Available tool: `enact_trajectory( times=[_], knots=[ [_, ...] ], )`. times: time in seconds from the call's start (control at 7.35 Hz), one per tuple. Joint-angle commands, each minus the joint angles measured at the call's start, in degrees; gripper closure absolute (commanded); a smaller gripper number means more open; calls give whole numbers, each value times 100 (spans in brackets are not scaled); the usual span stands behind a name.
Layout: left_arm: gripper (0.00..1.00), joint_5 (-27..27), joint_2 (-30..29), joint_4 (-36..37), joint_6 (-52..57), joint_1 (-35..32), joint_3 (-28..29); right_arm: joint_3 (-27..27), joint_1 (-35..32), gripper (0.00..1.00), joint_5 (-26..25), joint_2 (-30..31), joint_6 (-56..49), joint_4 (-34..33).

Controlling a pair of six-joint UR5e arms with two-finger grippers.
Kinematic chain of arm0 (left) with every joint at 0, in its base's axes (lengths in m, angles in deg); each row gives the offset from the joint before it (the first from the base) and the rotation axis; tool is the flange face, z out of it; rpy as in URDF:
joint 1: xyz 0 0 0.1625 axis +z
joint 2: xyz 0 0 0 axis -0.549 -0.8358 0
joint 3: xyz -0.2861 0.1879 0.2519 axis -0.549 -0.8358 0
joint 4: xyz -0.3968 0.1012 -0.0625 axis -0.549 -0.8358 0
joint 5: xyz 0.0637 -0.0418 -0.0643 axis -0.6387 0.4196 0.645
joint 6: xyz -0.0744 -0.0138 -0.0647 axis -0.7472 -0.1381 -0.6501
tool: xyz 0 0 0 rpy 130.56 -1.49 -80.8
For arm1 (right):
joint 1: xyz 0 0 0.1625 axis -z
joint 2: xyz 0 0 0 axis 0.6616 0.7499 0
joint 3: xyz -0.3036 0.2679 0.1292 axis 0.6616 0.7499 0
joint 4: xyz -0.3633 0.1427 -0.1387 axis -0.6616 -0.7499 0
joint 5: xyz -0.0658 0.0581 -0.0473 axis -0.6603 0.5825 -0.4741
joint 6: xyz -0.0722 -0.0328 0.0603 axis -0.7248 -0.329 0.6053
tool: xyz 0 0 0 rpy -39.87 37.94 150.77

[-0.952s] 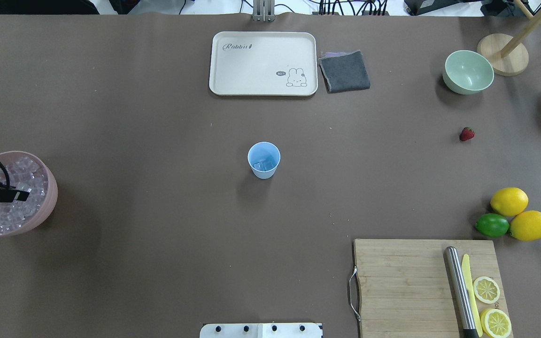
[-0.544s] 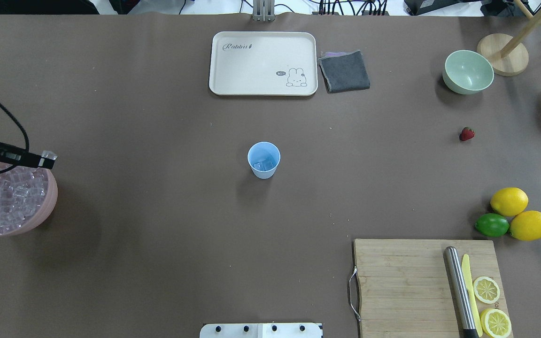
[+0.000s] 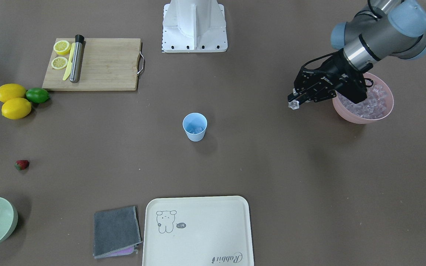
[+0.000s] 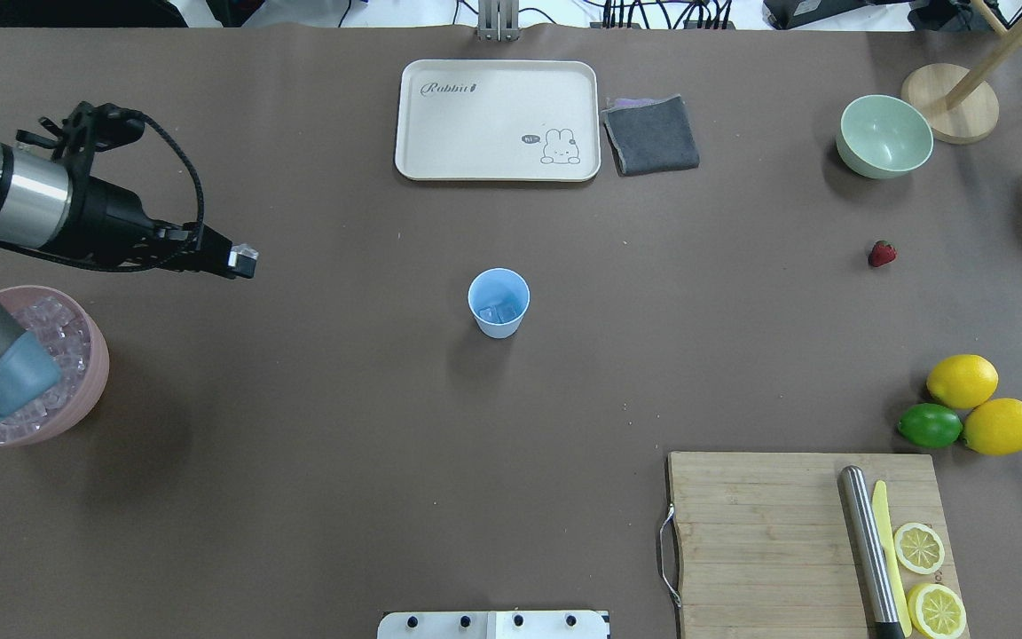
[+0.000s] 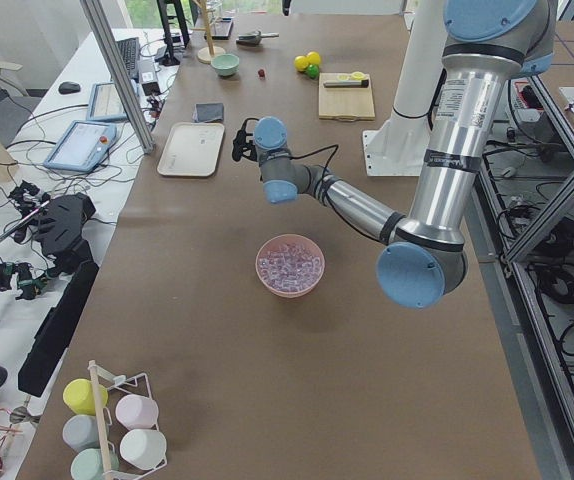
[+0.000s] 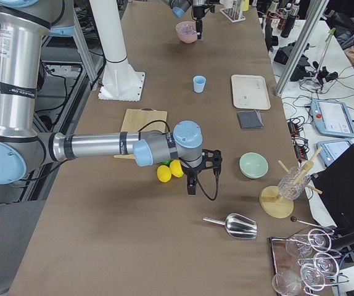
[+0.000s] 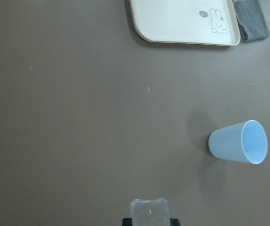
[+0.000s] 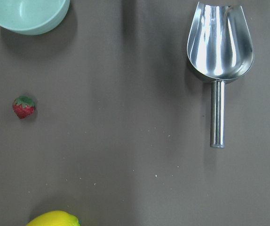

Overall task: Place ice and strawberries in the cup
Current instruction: 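Carry the ice cube with the left gripper over the blue cup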

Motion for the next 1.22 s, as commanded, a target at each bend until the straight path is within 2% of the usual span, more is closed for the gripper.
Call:
enact_trajectory(
  times=[0.0, 0.14, 0.54, 0.68, 1.09],
  knots=[
    [100, -1015, -862, 27, -697, 860, 369, 4, 0, 0, -20, 9, 1, -4],
    [100, -1639, -1319, 36, -925, 1231, 659, 4, 0, 0, -20, 9, 1, -4],
    [100, -2022, -1858, -16, -1164, 1480, 1161, 4, 0, 0, -12, 9, 1, -4],
    [100, -2398, -1911, 1, -1174, 1646, 1171, 4, 0, 0, -12, 9, 1, 5],
    [100, -2620, -1991, 27, -1156, 1788, 1198, 4, 0, 0, -38, 9, -8, 5]
  ],
)
